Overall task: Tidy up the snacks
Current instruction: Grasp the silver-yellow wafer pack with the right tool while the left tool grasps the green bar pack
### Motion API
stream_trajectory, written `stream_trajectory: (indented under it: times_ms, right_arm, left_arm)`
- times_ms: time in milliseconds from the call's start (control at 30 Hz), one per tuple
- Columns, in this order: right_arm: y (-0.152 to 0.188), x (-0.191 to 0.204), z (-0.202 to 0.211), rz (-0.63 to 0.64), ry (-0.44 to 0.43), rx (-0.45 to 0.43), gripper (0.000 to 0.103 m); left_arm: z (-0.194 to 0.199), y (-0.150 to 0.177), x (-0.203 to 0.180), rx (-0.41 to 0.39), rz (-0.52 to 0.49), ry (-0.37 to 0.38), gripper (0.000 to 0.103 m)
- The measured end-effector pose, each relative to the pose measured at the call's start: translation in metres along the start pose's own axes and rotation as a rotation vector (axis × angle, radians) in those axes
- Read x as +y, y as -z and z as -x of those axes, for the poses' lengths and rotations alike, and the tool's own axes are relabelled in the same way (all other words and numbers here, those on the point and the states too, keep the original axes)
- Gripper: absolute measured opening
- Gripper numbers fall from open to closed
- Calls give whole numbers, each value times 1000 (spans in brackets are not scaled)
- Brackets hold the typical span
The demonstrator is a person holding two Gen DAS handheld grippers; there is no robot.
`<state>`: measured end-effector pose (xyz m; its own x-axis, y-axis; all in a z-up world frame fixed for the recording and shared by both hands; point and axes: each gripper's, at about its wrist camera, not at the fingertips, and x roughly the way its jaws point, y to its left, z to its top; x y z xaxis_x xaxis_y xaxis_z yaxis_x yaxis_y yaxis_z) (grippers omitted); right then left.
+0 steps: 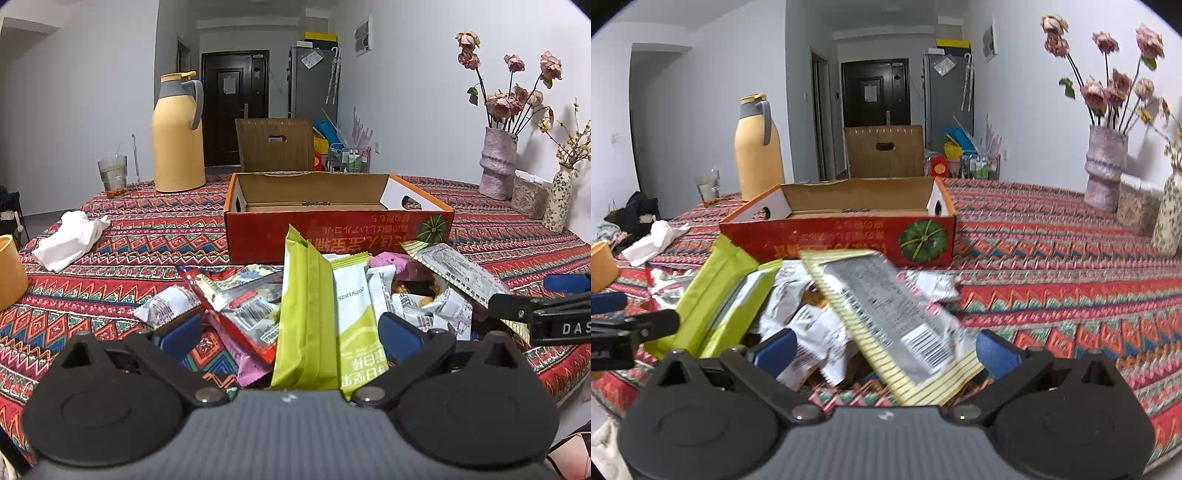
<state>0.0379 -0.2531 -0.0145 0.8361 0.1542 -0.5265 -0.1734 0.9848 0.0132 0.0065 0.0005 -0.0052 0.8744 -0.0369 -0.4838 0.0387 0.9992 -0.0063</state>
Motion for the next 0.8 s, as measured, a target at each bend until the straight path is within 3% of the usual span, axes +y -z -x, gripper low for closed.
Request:
stream_trajectory:
  times_ms: [133,400,667,800]
  right_arm:
    - [-8,-8,-18,50,-9,30,103]
    - [-22,-22,-58,59,-129,98,102]
    - [-21,-47,-87,-68,-315,154,97]
    - [-17,-54,-91,-117,-355,151,93]
  left_arm:
    - [-4,-3,-2,1,-2,-4,103]
    - [-11,-3,-4,13,-2,-11,103]
    - [-17,-7,-6,17,-7,-10,103]
    - [-20,-8,-7,21,-8,-9,103]
